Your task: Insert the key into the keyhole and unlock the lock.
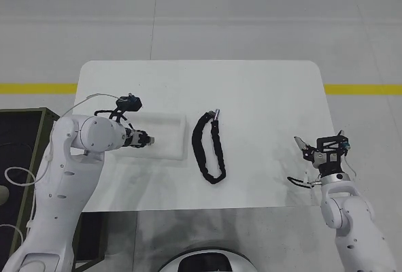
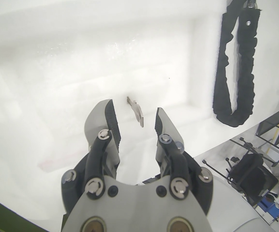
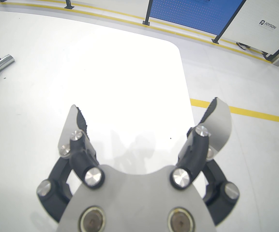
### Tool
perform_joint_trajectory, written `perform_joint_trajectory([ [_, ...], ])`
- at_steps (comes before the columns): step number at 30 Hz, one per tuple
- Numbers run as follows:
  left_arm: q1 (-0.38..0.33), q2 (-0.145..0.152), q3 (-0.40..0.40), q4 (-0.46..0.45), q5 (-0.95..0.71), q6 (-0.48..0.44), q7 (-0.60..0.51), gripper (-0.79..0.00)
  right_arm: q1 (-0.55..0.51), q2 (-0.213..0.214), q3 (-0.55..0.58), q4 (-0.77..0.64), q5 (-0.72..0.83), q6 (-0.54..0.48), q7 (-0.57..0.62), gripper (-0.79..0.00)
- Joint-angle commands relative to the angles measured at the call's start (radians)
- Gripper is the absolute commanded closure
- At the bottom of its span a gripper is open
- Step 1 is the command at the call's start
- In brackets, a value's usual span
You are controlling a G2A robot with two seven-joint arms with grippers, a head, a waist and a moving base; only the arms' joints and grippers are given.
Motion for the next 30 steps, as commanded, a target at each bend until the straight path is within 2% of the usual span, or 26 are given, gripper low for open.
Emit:
perform_joint_trajectory([
  [1,-0.006,0.000,0.010,0.002,0.003,0.000,-0.001,-0.311,0.000,0.000,0.000,0.000,0.000,0.000,0.000,-0.785],
  [9,-0.024,0.000,0.049,0.041,0.016,0.005,0.018,-0.212,0.000,0.000,0.000,0.000,0.000,0.000,0.000,-0.785],
  [12,-0.028,0.002,0.051,0.047,0.014,0.005,0.014,-0.209,0.000,0.000,0.000,0.000,0.000,0.000,0.000,-0.785],
  [15,-0.030,0.004,0.053,0.048,0.015,0.005,0.011,-0.139,0.000,0.000,0.000,0.000,0.000,0.000,0.000,-0.785],
  [18,-0.032,0.007,0.050,0.042,0.018,0.005,0.006,-0.145,0.000,0.000,0.000,0.000,0.000,0.000,0.000,-0.785],
  [20,-0.036,0.009,0.048,0.036,0.035,0.005,0.003,-0.003,0.000,0.000,0.000,0.000,0.000,0.000,0.000,-0.785],
  [30,-0.060,0.018,0.035,0.008,0.073,0.011,-0.026,0.000,0.000,0.000,0.000,0.000,0.000,0.000,0.000,-0.785],
])
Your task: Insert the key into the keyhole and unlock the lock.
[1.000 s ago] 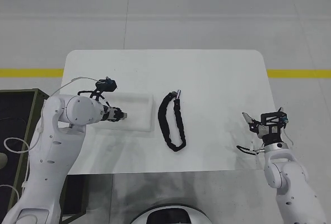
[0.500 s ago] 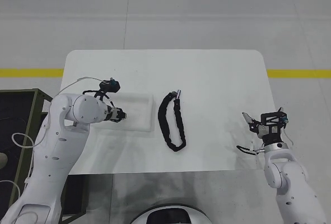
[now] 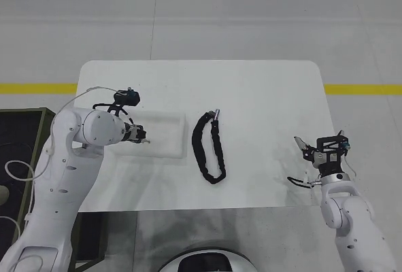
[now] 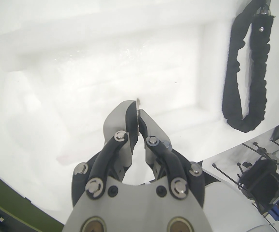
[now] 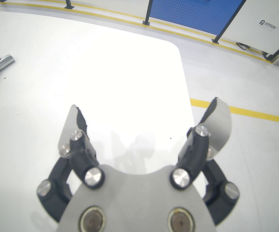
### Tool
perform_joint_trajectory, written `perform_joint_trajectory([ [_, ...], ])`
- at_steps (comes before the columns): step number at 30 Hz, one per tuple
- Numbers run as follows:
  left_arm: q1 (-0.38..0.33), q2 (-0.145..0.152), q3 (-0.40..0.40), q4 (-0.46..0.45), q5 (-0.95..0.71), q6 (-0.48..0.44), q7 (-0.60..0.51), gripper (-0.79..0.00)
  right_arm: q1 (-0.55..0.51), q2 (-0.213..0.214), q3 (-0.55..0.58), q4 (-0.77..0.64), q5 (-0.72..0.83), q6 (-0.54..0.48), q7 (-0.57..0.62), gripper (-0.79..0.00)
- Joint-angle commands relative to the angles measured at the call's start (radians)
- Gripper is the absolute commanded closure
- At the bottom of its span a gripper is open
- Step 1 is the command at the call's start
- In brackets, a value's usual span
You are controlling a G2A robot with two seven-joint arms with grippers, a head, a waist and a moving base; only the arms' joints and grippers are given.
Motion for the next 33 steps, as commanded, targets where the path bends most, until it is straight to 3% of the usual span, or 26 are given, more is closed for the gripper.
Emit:
perform_joint_trajectory([
  [1,-0.001,0.001,0.001,0.000,0.002,0.002,0.002,0.000,0.000,0.000,0.000,0.000,0.000,0.000,0.000,-0.785],
  [9,0.000,0.004,-0.028,-0.007,-0.027,0.022,0.033,0.000,0.000,0.000,0.000,0.000,0.000,0.000,0.000,-0.785],
  [13,0.007,0.010,-0.127,-0.034,-0.137,0.033,0.069,0.000,0.000,0.000,0.000,0.000,0.000,0.000,0.000,-0.785],
  [16,0.037,0.010,-0.253,-0.020,-0.367,0.017,0.152,0.000,0.000,0.000,0.000,0.000,0.000,0.000,0.000,-0.785],
  [20,0.085,0.004,-0.385,0.138,-0.797,-0.086,0.190,0.000,0.000,0.000,0.000,0.000,0.000,0.000,0.000,-0.785],
  [23,0.078,-0.001,-0.407,0.305,-1.037,-0.150,0.145,0.000,0.000,0.000,0.000,0.000,0.000,0.000,0.000,-0.785],
  [29,0.003,-0.009,-0.360,0.590,-1.279,-0.203,0.047,0.000,0.000,0.000,0.000,0.000,0.000,0.000,0.000,-0.785],
  [33,-0.024,-0.012,-0.323,0.686,-1.322,-0.247,0.028,0.000,0.000,0.000,0.000,0.000,0.000,0.000,0.000,-0.785],
])
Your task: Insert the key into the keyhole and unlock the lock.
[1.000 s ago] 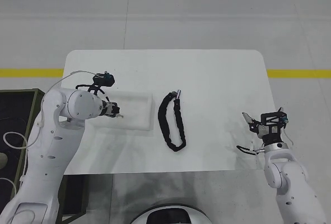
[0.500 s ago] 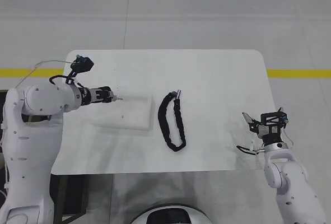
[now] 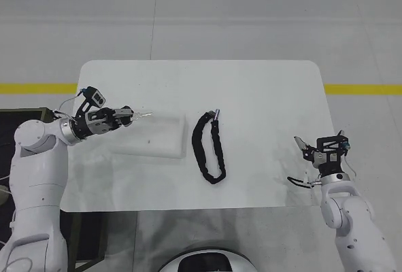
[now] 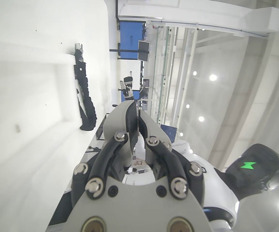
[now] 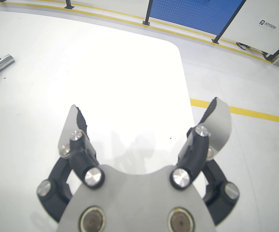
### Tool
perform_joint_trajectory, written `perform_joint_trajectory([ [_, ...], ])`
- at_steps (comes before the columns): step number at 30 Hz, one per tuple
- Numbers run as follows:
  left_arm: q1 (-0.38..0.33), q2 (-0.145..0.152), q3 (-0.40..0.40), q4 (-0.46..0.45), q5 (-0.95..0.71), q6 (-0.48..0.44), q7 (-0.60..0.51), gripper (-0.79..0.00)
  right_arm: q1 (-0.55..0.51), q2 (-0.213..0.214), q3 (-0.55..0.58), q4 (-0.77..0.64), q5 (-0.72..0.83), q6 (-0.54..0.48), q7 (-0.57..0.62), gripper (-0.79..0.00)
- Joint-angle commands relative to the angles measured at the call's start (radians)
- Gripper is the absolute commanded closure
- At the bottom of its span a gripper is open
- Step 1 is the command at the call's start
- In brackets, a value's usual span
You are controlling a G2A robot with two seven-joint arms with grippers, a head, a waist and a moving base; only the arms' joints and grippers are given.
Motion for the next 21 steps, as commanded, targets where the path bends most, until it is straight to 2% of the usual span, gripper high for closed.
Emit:
perform_joint_trajectory([
  [1,-0.003,-0.001,0.018,0.029,-0.009,-0.029,-0.007,0.000,0.000,0.000,0.000,0.000,0.000,0.000,0.000,-0.785],
  [9,0.003,-0.001,0.024,0.024,0.006,-0.041,0.004,0.000,0.000,0.000,0.000,0.000,0.000,0.000,0.000,-0.785],
  [11,0.064,0.006,0.039,-0.057,0.145,-0.148,0.063,0.000,0.000,0.000,0.000,0.000,0.000,0.000,0.000,-0.785],
  [12,0.100,0.008,0.035,-0.079,0.158,-0.175,0.085,0.000,0.000,0.000,0.000,0.000,0.000,0.000,0.000,-0.785],
  [14,0.147,0.008,0.029,-0.089,0.054,-0.130,0.027,0.000,0.000,-0.003,-0.008,-0.008,0.057,-0.018,0.019,-0.785],
  [15,0.165,0.010,0.011,-0.089,0.005,-0.123,-0.001,0.000,0.005,-0.007,-0.019,-0.033,0.171,-0.056,0.064,-0.785],
  [17,0.203,0.016,-0.024,-0.087,-0.058,-0.173,-0.041,0.000,0.037,-0.008,-0.035,-0.066,0.293,-0.117,0.186,-0.785],
  [19,0.238,0.021,-0.046,-0.080,-0.138,-0.210,-0.041,0.000,0.088,-0.012,-0.079,-0.095,0.401,-0.144,0.312,-0.785],
  [21,0.259,0.027,-0.060,-0.068,-0.231,-0.201,-0.041,0.000,0.164,-0.017,-0.131,-0.116,0.497,-0.135,0.451,-0.785],
])
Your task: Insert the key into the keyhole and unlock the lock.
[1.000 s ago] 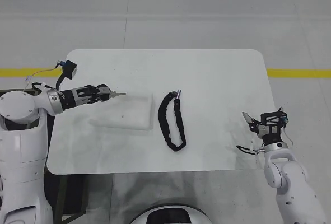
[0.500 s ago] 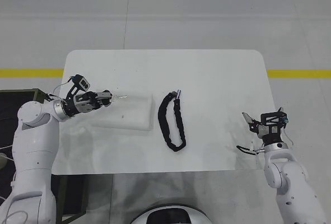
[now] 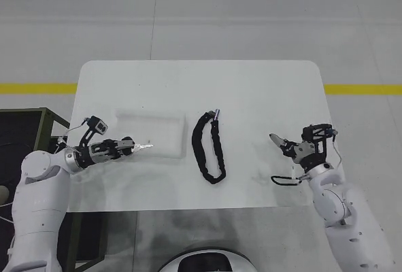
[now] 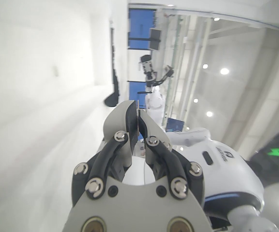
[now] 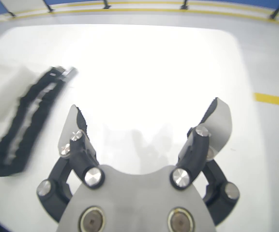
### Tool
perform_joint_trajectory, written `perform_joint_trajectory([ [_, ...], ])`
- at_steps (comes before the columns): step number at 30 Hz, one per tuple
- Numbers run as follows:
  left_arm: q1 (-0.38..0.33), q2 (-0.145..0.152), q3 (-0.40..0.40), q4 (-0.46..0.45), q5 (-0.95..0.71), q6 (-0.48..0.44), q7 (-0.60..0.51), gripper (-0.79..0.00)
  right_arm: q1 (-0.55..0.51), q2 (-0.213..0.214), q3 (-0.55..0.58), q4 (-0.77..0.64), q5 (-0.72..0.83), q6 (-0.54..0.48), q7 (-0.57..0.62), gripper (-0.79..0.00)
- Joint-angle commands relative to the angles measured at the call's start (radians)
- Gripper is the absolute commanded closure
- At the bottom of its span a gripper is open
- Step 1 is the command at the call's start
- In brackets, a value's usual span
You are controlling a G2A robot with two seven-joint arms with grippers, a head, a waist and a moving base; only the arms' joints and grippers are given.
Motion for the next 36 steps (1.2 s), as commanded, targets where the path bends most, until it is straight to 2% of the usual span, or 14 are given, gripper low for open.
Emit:
perform_joint_trajectory([
  [1,0.017,0.010,-0.016,0.006,-0.129,0.002,0.002,0.000,0.082,-0.005,-0.060,-0.008,0.123,0.026,0.167,-0.785],
  [4,0.046,0.032,-0.048,0.000,-0.201,0.015,0.002,0.000,0.202,-0.018,-0.169,-0.010,0.202,0.113,0.341,-0.785],
  [8,0.060,0.044,-0.057,-0.008,-0.208,0.017,0.002,0.000,0.324,-0.042,-0.294,0.011,0.246,0.238,0.411,-0.785],
  [19,0.060,0.044,-0.057,-0.008,-0.208,0.017,0.002,0.000,0.328,-0.043,-0.312,0.036,0.218,0.256,0.433,-0.785],
  [22,0.060,0.044,-0.057,-0.008,-0.208,0.017,0.002,0.000,0.458,-0.064,-0.378,0.139,0.315,0.310,0.554,-0.785],
  [25,0.060,0.044,-0.057,-0.008,-0.208,0.017,0.002,0.000,0.621,-0.096,-0.469,0.271,0.342,0.385,0.624,-0.785],
  [29,0.060,0.044,-0.057,-0.008,-0.208,0.017,0.002,0.000,0.798,-0.140,-0.593,0.423,0.293,0.462,0.730,-0.785],
  [31,0.060,0.044,-0.057,-0.008,-0.208,0.017,0.002,0.000,0.855,-0.160,-0.640,0.474,0.238,0.478,0.737,-0.785],
  [32,0.060,0.044,-0.057,-0.008,-0.208,0.017,0.002,0.000,0.878,-0.169,-0.670,0.498,0.196,0.480,0.756,-0.656],
  [33,0.060,0.044,-0.057,-0.008,-0.208,0.017,0.002,0.000,0.897,-0.178,-0.694,0.515,0.166,0.481,0.769,-0.631],
  [35,0.060,0.044,-0.057,-0.008,-0.208,0.017,0.002,0.000,0.923,-0.196,-0.724,0.556,0.127,0.483,0.794,-0.708],
  [36,0.060,0.044,-0.057,-0.008,-0.208,0.017,0.002,0.000,0.933,-0.204,-0.733,0.575,0.114,0.485,0.802,-0.659],
])
